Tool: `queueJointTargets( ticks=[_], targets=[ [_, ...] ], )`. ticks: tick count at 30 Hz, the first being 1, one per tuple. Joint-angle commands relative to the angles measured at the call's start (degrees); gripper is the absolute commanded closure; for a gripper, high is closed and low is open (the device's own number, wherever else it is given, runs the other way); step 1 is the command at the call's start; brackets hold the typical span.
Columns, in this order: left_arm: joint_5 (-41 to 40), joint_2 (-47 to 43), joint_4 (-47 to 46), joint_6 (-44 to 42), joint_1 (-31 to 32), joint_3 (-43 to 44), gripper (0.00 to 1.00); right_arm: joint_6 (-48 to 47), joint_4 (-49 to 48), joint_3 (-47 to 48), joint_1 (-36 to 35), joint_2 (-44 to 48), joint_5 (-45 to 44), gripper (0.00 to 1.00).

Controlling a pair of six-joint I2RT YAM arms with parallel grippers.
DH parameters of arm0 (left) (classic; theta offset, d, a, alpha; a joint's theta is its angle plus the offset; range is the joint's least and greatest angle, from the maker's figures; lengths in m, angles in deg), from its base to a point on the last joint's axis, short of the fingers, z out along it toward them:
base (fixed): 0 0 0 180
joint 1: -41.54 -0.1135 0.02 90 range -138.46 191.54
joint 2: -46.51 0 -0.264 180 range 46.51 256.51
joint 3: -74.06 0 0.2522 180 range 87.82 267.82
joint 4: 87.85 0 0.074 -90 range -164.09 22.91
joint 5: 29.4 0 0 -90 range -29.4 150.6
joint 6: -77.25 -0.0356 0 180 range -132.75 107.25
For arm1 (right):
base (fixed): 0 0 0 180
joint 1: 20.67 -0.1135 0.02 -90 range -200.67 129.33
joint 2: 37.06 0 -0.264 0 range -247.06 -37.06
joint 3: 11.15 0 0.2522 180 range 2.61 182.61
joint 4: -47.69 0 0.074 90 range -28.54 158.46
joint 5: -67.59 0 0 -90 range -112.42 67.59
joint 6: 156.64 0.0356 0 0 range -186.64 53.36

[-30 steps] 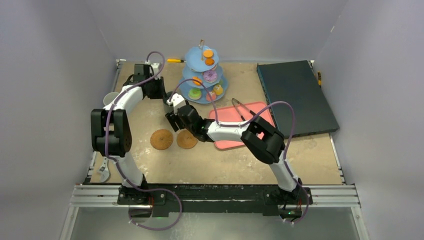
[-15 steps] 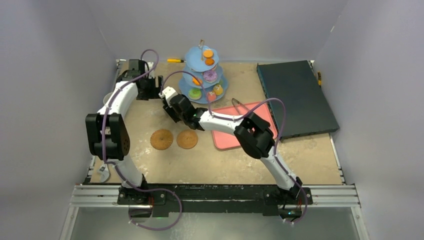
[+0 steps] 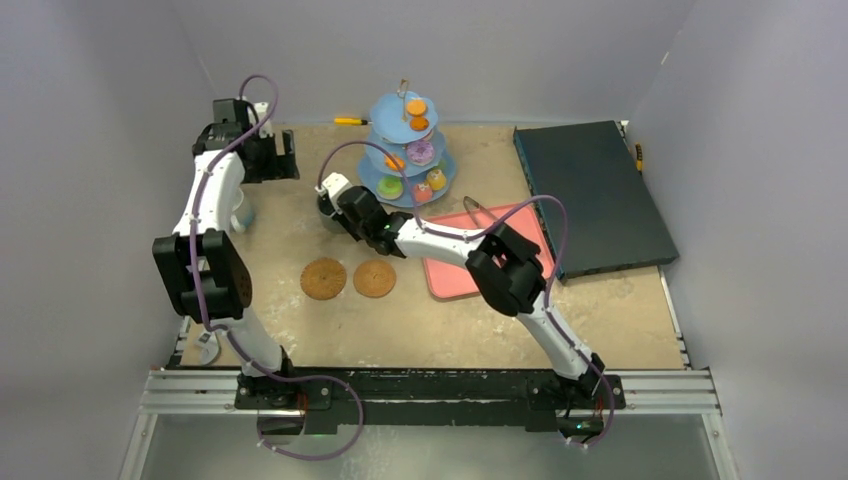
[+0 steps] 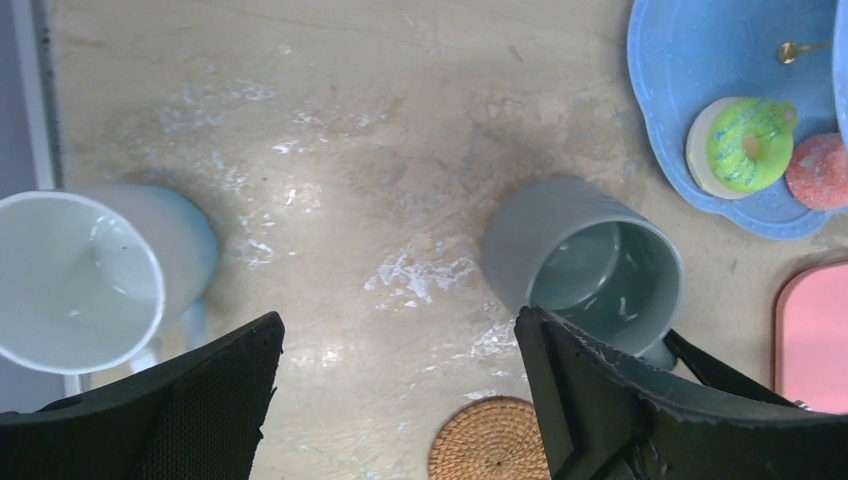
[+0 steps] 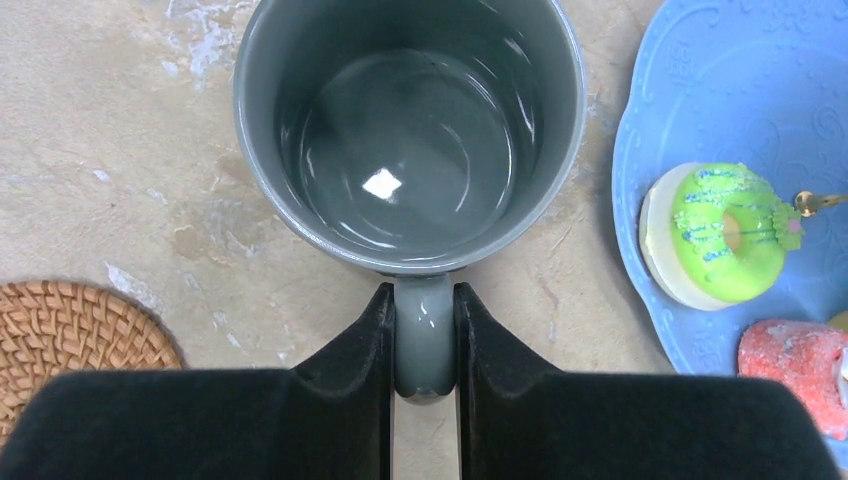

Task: Serve the afternoon tea

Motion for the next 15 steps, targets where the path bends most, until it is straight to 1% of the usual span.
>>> queueJointTargets(
  ticks=[1, 7, 10, 15],
  targets=[
    [1.25, -0.82, 1.60, -1.68, -2.09, 3.53, 0.12, -0.58, -6.12, -3.53, 0.16, 8.65, -1.34, 1.00],
    [1.61, -0.88, 3.12, -2.85, -3.06, 5.38, 0.12, 2.42, -7.07, -8.20, 0.18, 15.86, 1.32, 1.00],
    [1.85, -1.08, 3.64, -3.64, -3.26, 6.10, 0.12, 5.49, -8.62, -13.91, 0.15, 21.28, 2.37, 1.00],
    [2.12, -0.93, 5.08, -6.01, -3.33, 6.74, 0.12, 8.73, -11.67, -26.30, 0.02, 30.62, 4.79, 1.00]
  ],
)
